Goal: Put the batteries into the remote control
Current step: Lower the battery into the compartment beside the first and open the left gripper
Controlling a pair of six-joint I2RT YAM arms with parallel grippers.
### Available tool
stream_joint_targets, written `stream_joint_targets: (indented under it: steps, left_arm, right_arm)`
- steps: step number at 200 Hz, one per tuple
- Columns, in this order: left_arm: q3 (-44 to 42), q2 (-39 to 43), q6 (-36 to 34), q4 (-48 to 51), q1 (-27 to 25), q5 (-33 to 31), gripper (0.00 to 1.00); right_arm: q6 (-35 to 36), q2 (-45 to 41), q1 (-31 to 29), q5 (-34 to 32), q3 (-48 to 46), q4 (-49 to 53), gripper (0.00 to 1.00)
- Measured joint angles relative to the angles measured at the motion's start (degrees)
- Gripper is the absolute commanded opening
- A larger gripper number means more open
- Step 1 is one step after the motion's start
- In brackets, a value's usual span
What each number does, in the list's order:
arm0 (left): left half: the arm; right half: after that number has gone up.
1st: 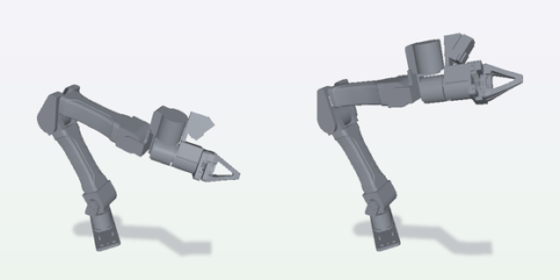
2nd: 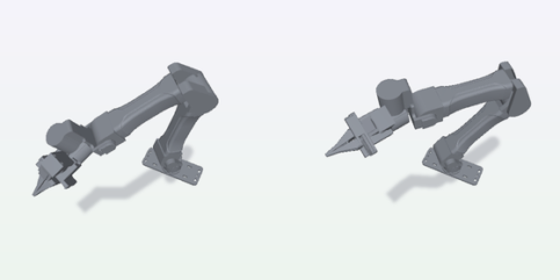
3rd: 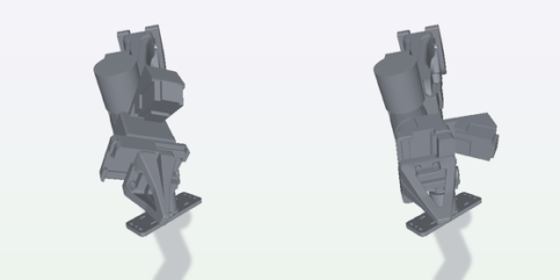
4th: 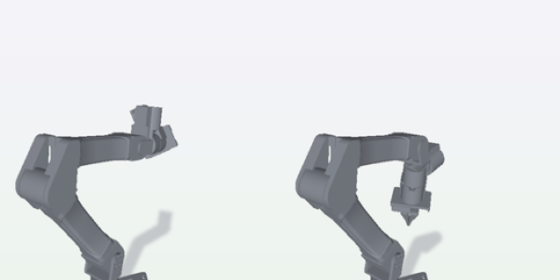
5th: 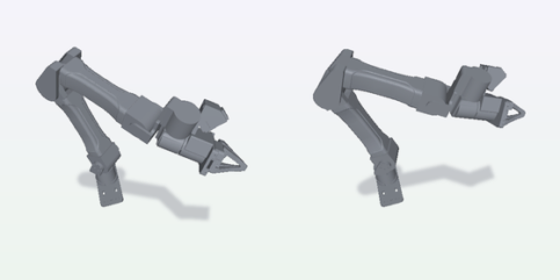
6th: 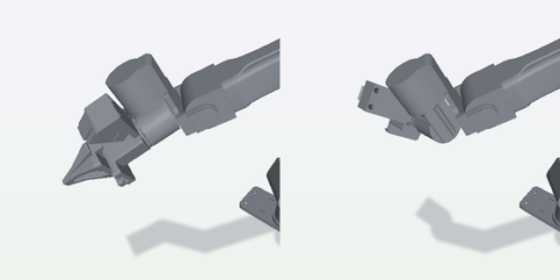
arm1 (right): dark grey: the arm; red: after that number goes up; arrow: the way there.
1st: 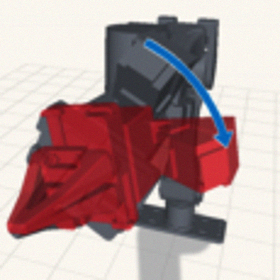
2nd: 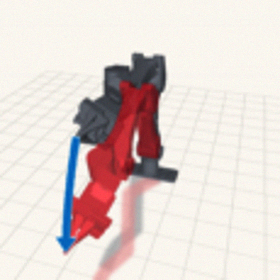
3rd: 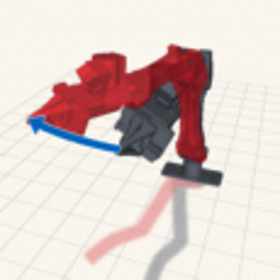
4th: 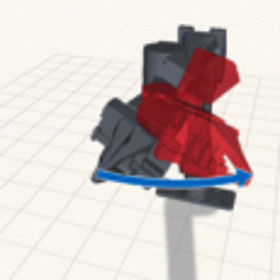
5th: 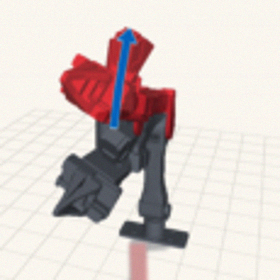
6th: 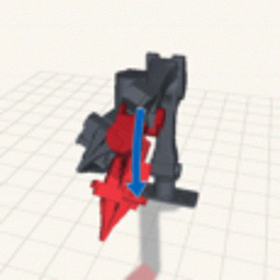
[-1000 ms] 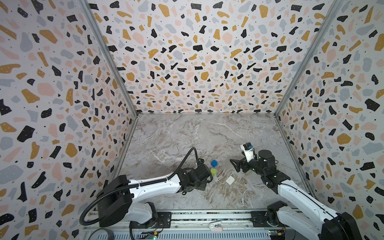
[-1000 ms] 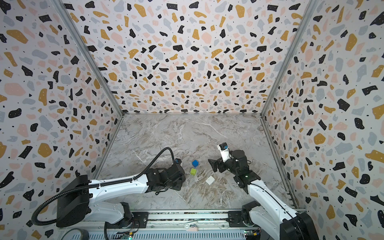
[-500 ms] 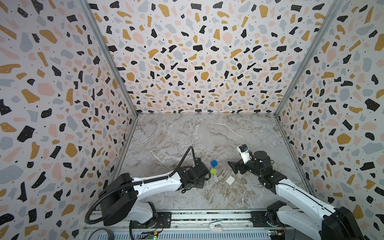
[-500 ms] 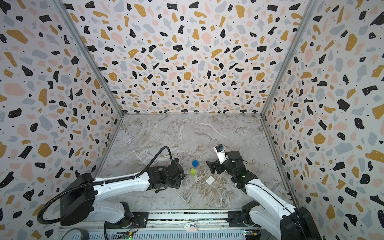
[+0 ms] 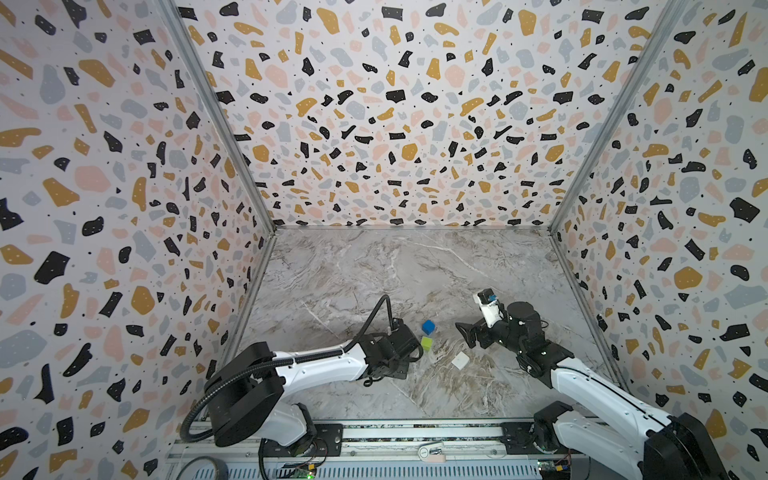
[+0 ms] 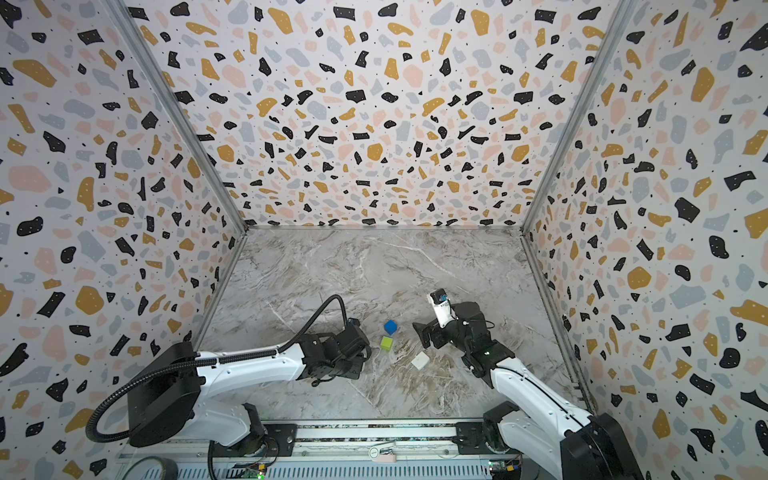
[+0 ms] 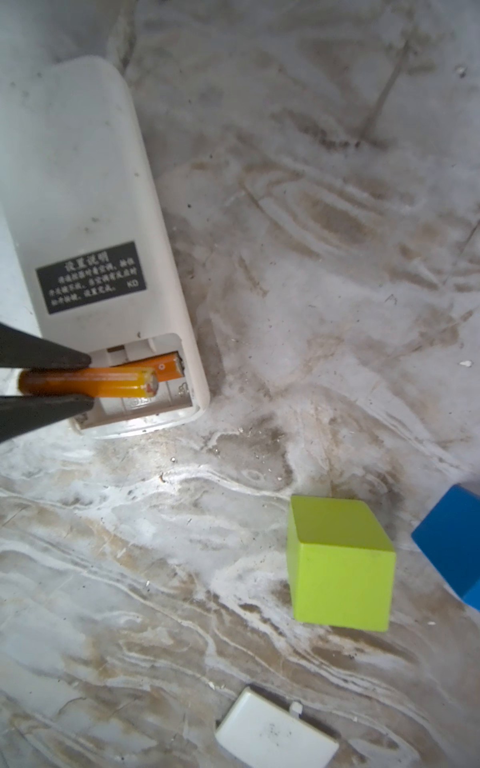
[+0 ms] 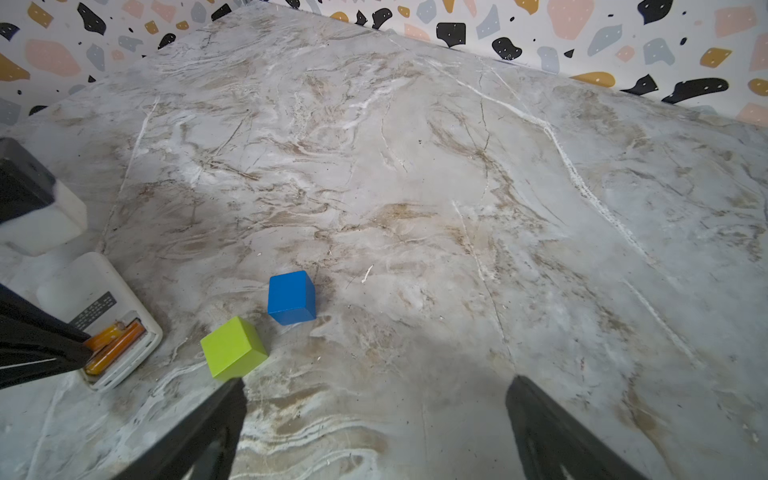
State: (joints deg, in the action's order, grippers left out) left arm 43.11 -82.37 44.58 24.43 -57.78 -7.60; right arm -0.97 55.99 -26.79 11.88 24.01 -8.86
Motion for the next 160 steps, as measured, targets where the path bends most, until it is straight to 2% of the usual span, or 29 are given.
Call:
stream_joint_targets:
  steps: [160]
  left_arm:
    - [0.8,-2.2,0.0,-0.4,0.0,1.4,0.16]
  right_arm:
    - [0.0,-0.1,-0.3,-1.0,0.0,0.8,1.0]
